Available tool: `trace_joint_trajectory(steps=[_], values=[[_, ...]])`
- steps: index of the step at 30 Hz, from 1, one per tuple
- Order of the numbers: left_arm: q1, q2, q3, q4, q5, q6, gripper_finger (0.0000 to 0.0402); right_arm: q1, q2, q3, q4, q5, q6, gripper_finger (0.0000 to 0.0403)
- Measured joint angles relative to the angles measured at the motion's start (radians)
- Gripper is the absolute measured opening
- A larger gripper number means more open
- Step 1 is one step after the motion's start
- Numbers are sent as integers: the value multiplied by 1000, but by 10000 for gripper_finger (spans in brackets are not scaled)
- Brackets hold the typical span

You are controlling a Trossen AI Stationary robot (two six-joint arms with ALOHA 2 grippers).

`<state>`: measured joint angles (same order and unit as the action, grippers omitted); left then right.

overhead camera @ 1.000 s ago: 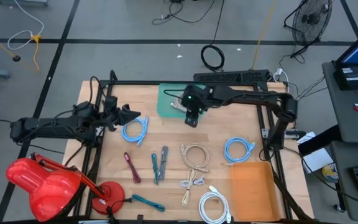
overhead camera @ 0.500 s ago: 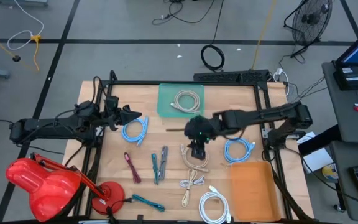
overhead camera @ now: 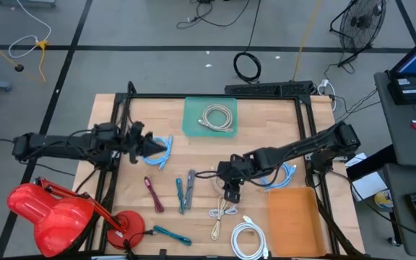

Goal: Pick & Place USB Port
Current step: Put the violet charger cable into the orange bin

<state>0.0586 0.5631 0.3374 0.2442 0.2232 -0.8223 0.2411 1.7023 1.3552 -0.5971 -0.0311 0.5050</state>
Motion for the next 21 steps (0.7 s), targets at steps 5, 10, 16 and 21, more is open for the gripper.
trace_joint_trajectory(steps=[5,10,16,21], values=[[-144,0,1,-111,42,-29,4,3,0,-14,0,4,7,160],[-317,76,127,-327,-28,22,3,-7,0,-14,-2,5,6,160],[-463,342,482,-684,-95,158,2,-18,0,-14,-9,5,-27,160],[-522,581,731,-1013,-102,313,2,-31,0,-14,-72,5,-52,160]])
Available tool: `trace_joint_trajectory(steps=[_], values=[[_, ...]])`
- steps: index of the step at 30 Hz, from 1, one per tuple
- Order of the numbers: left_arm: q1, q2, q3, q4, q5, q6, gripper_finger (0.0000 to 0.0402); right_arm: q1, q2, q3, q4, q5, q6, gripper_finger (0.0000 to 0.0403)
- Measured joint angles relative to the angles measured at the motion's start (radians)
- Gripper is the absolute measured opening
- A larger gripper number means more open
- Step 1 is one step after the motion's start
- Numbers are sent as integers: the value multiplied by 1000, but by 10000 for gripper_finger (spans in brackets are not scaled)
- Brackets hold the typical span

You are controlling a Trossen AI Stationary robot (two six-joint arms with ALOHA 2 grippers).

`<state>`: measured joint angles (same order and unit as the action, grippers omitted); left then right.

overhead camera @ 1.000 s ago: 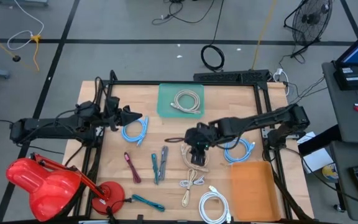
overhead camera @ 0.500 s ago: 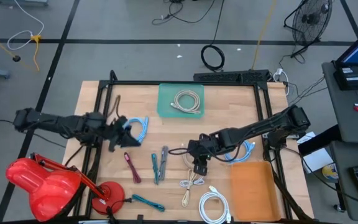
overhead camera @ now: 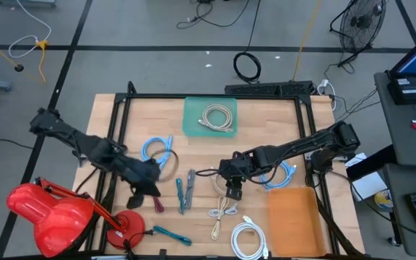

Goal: Pick & Place USB Port
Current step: Put the violet charger cable into the orange bin

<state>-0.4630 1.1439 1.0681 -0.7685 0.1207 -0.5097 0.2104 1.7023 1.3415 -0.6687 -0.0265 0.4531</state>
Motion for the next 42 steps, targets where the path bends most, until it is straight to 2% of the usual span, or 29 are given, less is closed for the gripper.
trace_joint_trajectory(steps=[2,5,9,13,18,25,27,30,32,36,39,42], values=[[-15,66,47,-128,-2,55,2,-4,0,0,-38,0,-11,160],[-33,119,48,-238,-2,130,3,-13,0,0,-82,5,-23,160],[-57,132,-13,-267,-41,159,6,-15,0,0,-103,43,-10,160],[-64,131,-93,-224,-11,45,2,-14,0,0,-120,73,18,160],[-114,123,-167,-99,34,-305,9,-20,0,0,-163,106,82,160],[-209,126,-175,-63,-243,-1233,3,-41,0,0,-210,108,179,160],[-231,126,-175,-72,-323,-1407,4,-43,0,0,-209,107,164,160],[-243,126,-191,-95,-358,-1640,8,-46,0,0,-217,106,135,160],[-249,131,-214,-95,-353,-1744,9,-46,0,0,-234,107,110,160],[-222,169,-251,-17,-243,-1752,20,-46,0,0,-249,131,40,160],[-194,180,-288,80,-156,-1731,52,-46,0,0,-244,174,-15,160],[-164,180,-300,97,-116,-1743,100,-46,0,0,-235,203,-54,160]])
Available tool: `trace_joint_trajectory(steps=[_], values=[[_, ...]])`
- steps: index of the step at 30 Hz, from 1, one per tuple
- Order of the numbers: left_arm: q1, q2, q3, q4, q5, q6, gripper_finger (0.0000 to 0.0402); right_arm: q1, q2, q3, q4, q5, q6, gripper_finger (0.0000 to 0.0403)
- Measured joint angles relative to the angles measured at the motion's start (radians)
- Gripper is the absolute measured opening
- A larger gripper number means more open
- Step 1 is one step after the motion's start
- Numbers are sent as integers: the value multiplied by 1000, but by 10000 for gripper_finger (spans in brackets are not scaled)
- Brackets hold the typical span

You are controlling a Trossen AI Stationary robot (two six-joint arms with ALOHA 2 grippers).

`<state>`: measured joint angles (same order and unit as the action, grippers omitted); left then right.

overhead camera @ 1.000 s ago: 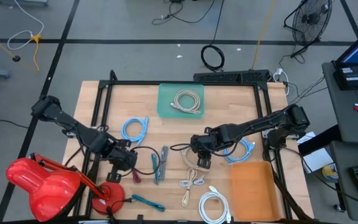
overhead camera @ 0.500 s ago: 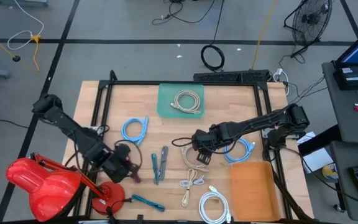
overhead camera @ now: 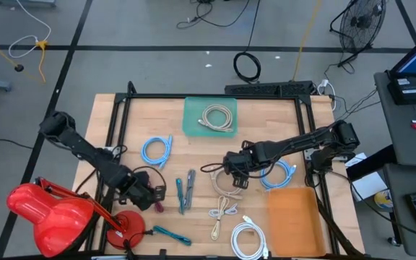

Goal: Pick & Place USB Port
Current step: Put the violet charger cable into the orange bin

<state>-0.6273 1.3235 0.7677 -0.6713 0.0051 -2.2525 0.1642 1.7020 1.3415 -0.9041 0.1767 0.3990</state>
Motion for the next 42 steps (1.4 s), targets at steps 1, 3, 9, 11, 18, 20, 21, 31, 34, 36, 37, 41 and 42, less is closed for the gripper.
trace_joint_trajectory(steps=[1,3,9,11,18,20,21,31,34,36,37,41,42], values=[[10,0,0,-13,-3,-12,118,0,0,0,4,5,-8,160],[29,0,0,-45,-2,-34,152,0,0,0,7,6,-22,160],[103,32,-1,-97,1,-52,213,1,0,0,9,6,-53,160],[117,59,0,-72,8,-42,218,1,0,0,8,6,-54,160],[148,236,1,75,125,25,210,1,0,0,-6,5,-53,160],[150,263,3,91,134,26,203,1,0,0,-7,5,-56,160],[150,273,6,91,138,24,200,1,0,0,-6,5,-58,160],[152,265,3,65,142,20,97,8,0,0,-19,5,-71,160],[152,257,2,65,144,54,32,8,0,0,-11,-9,-71,160],[152,242,0,65,132,69,18,8,0,0,-7,-25,-71,160],[151,231,-2,65,117,70,20,8,0,0,-5,-26,-71,160],[151,137,-4,72,-50,87,18,8,-17,0,28,-72,-71,160],[145,109,-3,75,-100,94,18,8,-25,0,45,-81,-71,160]])
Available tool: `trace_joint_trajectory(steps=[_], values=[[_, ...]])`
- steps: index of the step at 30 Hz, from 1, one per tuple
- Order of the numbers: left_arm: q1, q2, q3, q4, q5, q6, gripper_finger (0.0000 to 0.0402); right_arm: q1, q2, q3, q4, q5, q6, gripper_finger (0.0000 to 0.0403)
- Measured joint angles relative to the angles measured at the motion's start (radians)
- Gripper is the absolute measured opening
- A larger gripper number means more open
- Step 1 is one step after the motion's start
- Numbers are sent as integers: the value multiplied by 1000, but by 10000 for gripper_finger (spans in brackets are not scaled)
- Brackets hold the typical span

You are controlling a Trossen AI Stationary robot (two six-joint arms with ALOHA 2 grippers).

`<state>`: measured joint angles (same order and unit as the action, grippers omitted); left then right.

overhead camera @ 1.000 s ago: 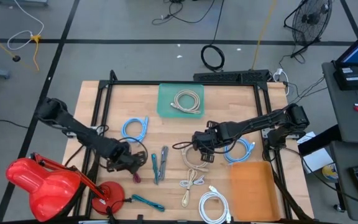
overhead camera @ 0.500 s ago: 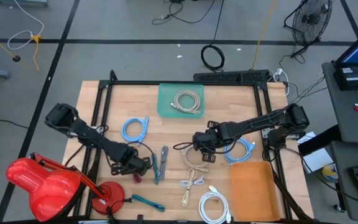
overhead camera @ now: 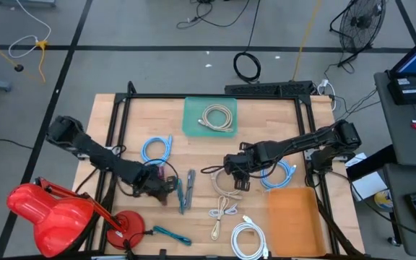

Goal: Pick & Place USB Port
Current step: Put the violet charger cable into the orange bin

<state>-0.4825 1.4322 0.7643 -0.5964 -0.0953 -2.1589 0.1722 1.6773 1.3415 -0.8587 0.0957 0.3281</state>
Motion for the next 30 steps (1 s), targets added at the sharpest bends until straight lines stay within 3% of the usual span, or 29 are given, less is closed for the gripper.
trace_joint_trajectory(steps=[7,11,14,18,21,26,30], values=[[-44,-187,12,14,-343,76,18,0,-89,0,151,-50,7,160],[-50,-255,12,121,-555,264,18,-3,-156,0,320,-98,24,160],[-27,-279,14,247,-627,464,18,-14,-200,0,500,-171,78,160],[19,-289,14,461,-620,779,18,-40,-225,0,749,-232,183,160],[53,-301,14,624,-551,984,18,-64,-226,0,896,-232,254,160],[113,-303,15,796,-393,1156,18,-105,-209,0,991,-204,307,160],[161,-309,16,812,-269,1217,18,-125,-182,0,973,-144,324,160]])
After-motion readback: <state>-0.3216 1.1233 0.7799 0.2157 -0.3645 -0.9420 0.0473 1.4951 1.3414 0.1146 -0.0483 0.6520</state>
